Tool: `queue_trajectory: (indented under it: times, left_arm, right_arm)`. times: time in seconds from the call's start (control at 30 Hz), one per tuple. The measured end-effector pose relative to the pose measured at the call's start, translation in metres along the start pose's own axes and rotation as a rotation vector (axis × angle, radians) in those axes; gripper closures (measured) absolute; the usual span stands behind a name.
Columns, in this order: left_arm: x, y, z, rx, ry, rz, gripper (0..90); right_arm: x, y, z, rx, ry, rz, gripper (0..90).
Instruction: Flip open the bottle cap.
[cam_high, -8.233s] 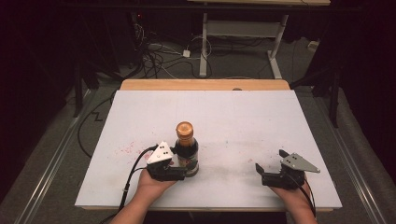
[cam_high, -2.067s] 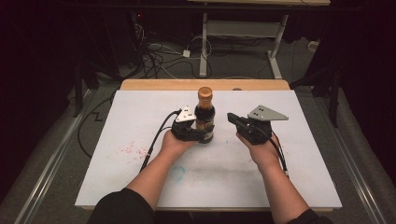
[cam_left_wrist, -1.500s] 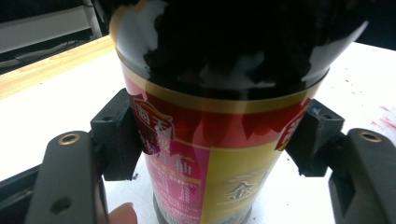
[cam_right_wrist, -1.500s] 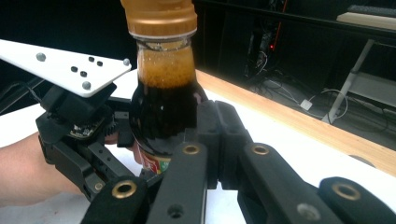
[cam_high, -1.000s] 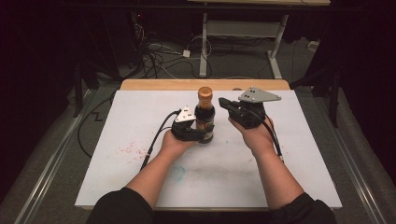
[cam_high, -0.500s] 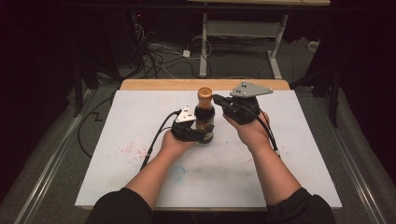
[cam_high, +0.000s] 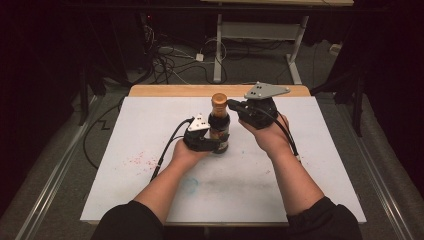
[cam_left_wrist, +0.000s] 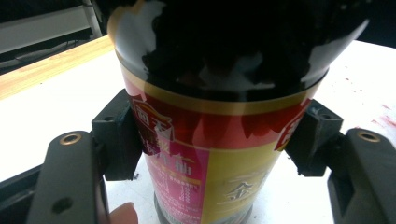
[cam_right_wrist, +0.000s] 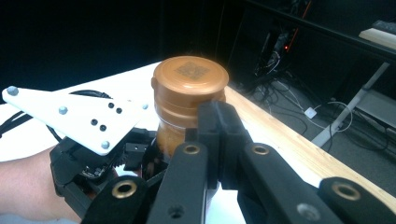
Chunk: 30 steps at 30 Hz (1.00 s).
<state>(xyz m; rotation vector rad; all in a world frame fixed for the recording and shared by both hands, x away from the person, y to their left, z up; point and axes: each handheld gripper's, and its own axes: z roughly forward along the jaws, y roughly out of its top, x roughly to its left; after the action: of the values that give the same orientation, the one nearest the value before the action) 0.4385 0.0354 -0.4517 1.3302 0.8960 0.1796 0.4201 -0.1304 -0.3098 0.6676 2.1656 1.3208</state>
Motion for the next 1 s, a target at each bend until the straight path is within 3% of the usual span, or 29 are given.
queue_trajectory:
  times: [0.57,1.0]
  left_arm:
    - [-0.0017,0.0012,0.0012,0.019,0.018,0.010,30.6]
    - [-0.0019,0.0028,0.0012,0.044,0.025,0.021,30.9]
  right_arm:
    - [-0.0002,0.0082,-0.0001,0.053,0.003,-0.028,90.0]
    - [0.0021,0.0101,0.0003,0.059,-0.006,-0.037,90.0]
